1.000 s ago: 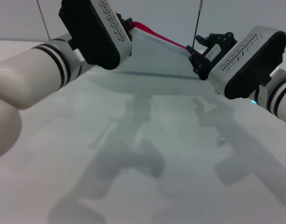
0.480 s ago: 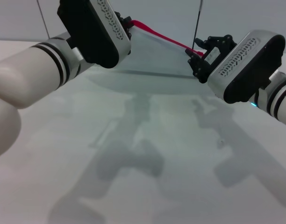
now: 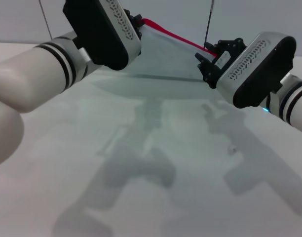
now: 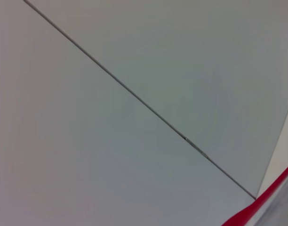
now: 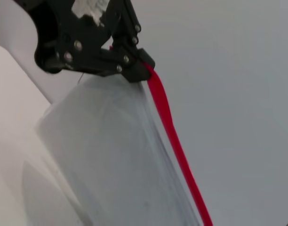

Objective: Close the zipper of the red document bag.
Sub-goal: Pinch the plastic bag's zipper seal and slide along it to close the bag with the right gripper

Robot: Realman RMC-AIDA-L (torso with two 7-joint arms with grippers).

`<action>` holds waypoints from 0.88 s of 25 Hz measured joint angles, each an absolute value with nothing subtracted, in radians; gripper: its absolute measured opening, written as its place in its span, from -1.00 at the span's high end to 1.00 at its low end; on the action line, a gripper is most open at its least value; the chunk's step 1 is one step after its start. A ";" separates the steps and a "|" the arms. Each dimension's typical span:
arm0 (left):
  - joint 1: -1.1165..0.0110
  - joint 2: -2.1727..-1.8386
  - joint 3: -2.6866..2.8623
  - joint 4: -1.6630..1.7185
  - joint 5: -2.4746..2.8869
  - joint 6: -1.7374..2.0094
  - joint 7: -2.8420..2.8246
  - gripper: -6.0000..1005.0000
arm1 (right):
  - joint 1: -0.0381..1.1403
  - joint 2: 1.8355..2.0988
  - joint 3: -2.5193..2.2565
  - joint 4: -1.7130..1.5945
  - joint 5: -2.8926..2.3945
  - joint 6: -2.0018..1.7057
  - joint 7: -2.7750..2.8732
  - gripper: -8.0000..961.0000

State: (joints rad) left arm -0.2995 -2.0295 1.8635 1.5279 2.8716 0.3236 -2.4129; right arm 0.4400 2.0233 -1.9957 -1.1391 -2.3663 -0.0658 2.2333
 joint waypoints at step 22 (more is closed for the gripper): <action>-0.299 -2.029 1.871 1.521 2.872 0.317 -2.413 0.88 | 0.469 2.023 -1.992 -1.088 -2.361 -0.056 2.240 0.46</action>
